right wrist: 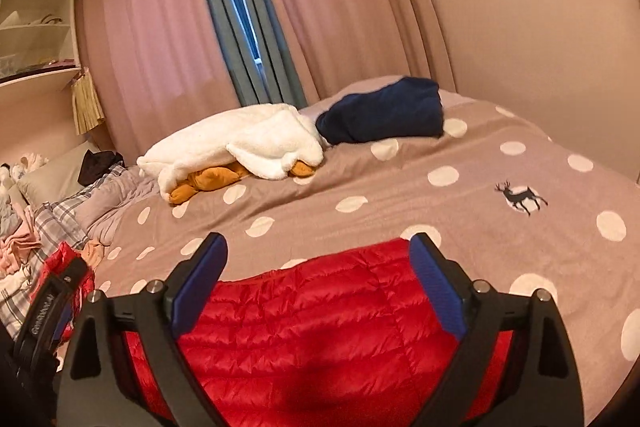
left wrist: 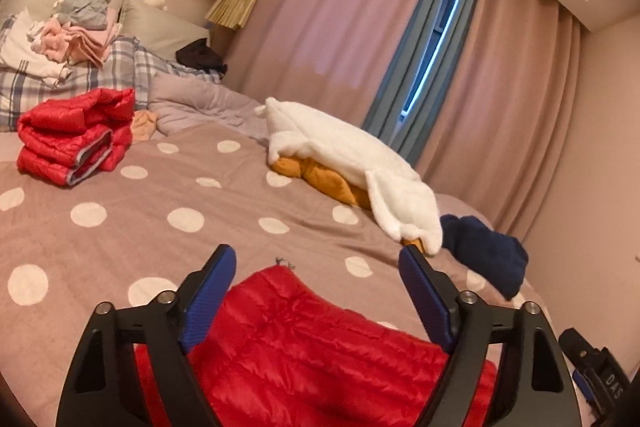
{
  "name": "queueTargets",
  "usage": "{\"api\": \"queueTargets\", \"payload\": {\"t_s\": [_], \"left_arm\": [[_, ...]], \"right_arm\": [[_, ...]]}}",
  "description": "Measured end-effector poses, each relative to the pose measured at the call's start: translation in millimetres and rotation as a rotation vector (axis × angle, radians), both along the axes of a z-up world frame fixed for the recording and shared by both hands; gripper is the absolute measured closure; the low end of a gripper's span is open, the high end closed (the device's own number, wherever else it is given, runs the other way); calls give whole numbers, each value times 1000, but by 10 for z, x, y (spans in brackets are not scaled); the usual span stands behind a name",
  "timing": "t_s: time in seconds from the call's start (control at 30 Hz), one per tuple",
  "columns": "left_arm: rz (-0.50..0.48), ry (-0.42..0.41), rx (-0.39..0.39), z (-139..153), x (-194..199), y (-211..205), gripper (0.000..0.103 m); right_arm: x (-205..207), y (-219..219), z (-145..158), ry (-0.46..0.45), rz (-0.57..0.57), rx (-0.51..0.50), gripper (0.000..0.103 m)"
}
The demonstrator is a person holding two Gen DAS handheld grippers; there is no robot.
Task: Fold large clothes
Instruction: 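Open both tools and release the folded hem onto the jacket, then lower both tools onto the jacket body and pinch the quilted fabric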
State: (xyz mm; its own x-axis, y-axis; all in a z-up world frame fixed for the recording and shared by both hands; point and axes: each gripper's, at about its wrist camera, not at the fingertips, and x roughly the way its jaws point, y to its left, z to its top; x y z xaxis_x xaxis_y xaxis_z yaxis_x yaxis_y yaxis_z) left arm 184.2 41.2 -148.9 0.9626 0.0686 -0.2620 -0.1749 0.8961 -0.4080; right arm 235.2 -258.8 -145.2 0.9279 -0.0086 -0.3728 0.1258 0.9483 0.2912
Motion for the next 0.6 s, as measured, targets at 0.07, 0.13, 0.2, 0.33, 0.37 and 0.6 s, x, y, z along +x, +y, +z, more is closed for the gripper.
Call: {"api": "queueTargets", "payload": {"t_s": [0.07, 0.13, 0.2, 0.33, 0.37, 0.6], "left_arm": [[-26, 25, -5, -21, 49, -7, 36], [-40, 71, -21, -79, 128, 2, 47], [-42, 98, -35, -163, 177, 12, 50], [-23, 206, -26, -396, 308, 1, 50], [-19, 222, -18, -478, 349, -10, 50], [15, 351, 36, -1000, 602, -119, 50]], "right_arm": [[-10, 1, -5, 3, -4, 5, 10], [-25, 21, -9, 3, -13, -1, 10], [-30, 31, -21, 5, -24, -13, 10], [109, 32, -223, 61, -8, -32, 18], [156, 33, -296, 86, -8, -40, 22], [613, 22, -1192, 276, 37, -53, 25]]}}
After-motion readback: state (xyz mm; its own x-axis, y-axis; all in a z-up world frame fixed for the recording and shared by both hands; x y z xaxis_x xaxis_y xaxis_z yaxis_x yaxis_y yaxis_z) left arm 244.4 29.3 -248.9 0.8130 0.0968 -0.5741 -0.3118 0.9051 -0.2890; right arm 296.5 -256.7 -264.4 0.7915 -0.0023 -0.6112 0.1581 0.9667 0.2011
